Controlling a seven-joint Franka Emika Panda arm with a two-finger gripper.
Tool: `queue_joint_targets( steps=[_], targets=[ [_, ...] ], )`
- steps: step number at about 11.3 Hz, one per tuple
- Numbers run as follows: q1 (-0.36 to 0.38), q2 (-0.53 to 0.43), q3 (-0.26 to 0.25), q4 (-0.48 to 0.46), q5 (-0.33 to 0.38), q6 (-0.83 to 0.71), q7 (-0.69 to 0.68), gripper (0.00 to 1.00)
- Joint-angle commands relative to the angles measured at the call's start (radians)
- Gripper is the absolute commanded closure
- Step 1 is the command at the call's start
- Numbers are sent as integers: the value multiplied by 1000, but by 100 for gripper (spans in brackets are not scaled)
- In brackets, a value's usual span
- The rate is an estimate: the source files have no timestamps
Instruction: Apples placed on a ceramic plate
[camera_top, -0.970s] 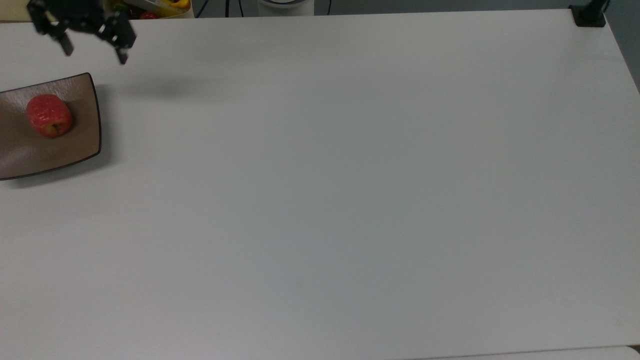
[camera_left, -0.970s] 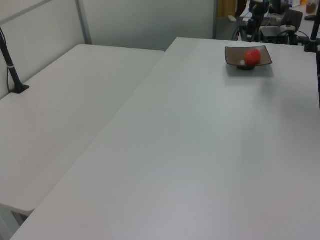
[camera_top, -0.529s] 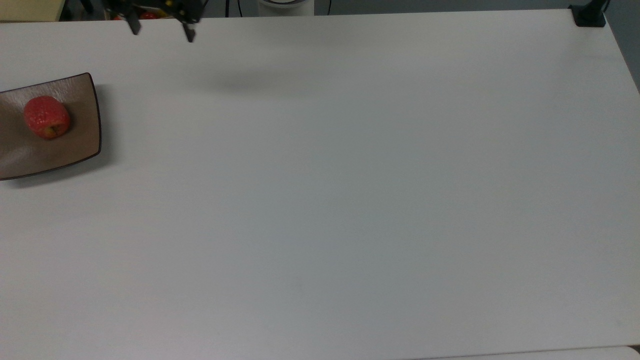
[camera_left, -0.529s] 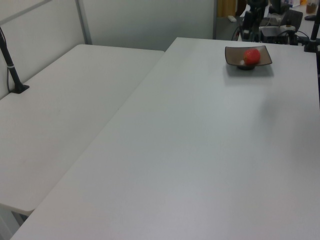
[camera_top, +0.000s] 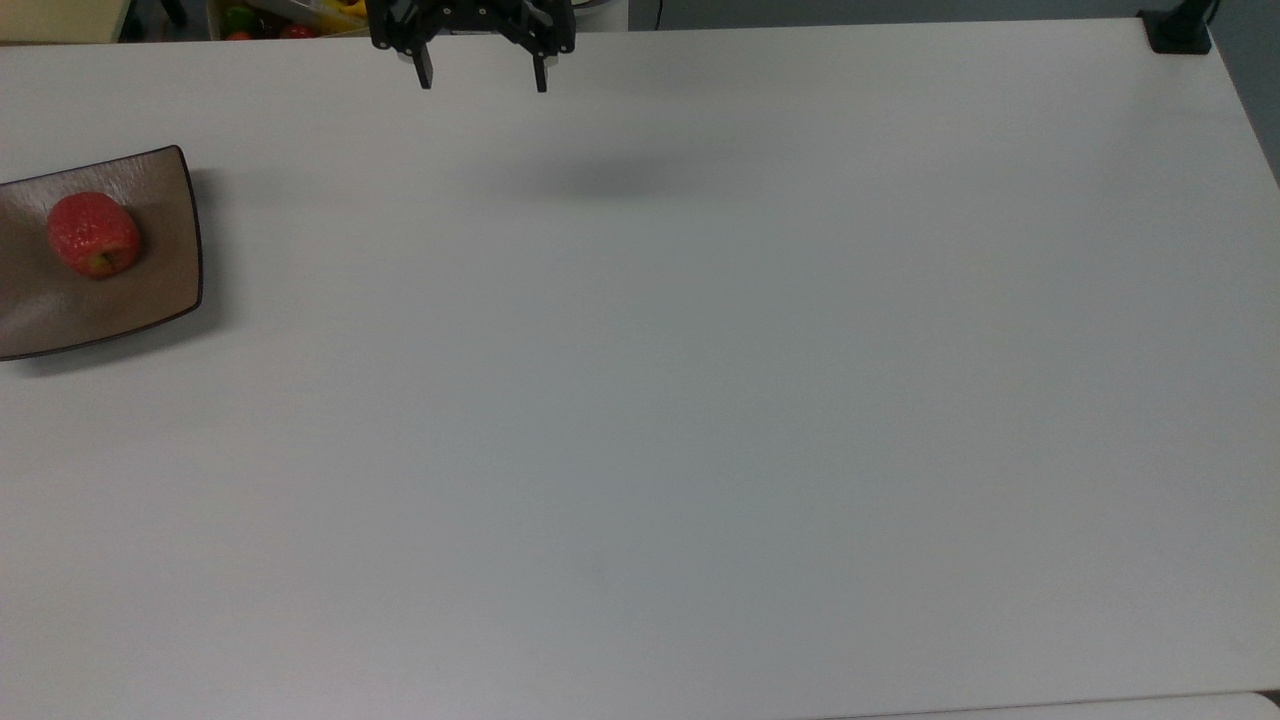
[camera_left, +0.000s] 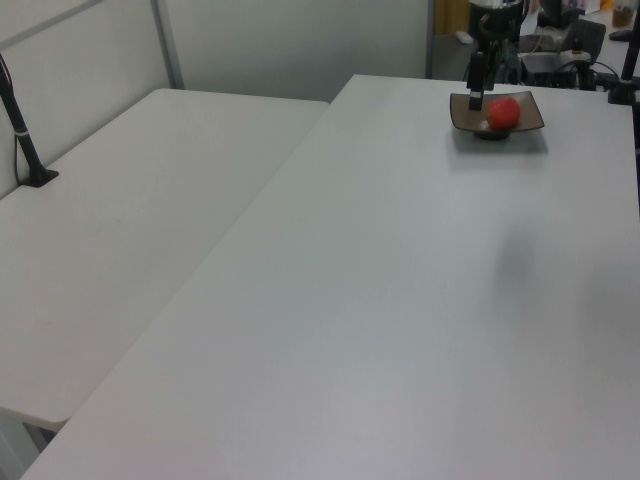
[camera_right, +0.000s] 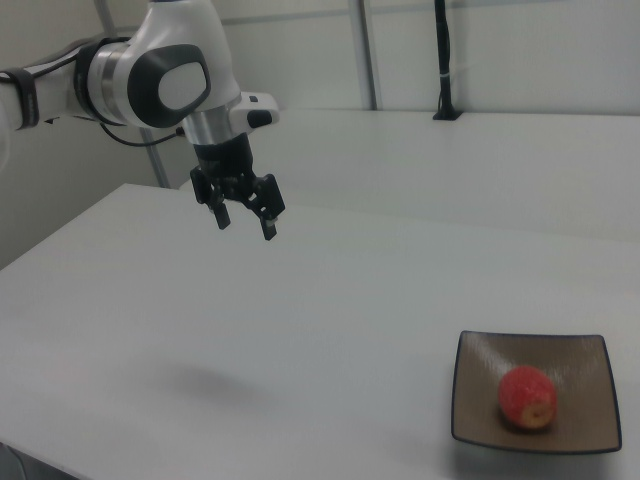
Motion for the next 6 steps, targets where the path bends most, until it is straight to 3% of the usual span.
queue_joint_targets(
  steps=[1,6],
  targets=[
    [53,-28,-45,-40,-13,-9,-3,0],
    [51,-24,-45,-36,-20,1,-8,0]
  ],
)
